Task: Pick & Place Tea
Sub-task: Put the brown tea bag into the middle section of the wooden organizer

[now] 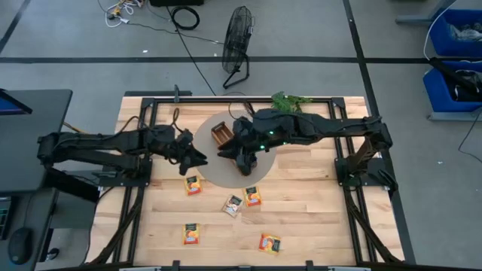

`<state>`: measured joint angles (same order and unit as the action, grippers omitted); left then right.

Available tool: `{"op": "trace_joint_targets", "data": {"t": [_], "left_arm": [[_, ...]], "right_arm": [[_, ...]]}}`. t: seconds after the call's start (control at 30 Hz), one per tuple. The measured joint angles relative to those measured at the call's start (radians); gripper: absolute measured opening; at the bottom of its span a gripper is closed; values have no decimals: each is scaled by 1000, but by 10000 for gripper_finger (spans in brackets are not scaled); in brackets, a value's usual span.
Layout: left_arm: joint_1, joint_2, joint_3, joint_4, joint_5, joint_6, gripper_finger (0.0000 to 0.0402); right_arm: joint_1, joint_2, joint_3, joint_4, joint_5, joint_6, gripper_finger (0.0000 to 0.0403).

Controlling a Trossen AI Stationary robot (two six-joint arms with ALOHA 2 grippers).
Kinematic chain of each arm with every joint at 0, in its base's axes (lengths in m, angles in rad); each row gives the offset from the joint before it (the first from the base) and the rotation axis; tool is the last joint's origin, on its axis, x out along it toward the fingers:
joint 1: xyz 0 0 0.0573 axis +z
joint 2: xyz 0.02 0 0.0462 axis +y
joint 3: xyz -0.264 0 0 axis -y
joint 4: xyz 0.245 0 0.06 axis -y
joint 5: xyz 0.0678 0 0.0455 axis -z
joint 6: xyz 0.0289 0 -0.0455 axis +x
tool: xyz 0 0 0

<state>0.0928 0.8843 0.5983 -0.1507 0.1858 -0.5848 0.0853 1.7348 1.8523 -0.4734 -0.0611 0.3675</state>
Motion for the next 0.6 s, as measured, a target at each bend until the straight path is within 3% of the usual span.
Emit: {"op": "trace_joint_targets", "data": {"t": [0.17,0.4,0.5,0.6], "left_arm": [[-47,46,0,52,1,-7,180],[-106,136,1,103,-8,-7,183],[-129,198,2,135,-8,1,183],[-155,265,1,150,-5,2,183]], "right_arm": [[27,-103,-239,296,-20,89,108],[44,-376,-693,697,50,225,86],[65,-491,-852,723,101,202,75],[89,-578,-955,595,128,254,65]]}}
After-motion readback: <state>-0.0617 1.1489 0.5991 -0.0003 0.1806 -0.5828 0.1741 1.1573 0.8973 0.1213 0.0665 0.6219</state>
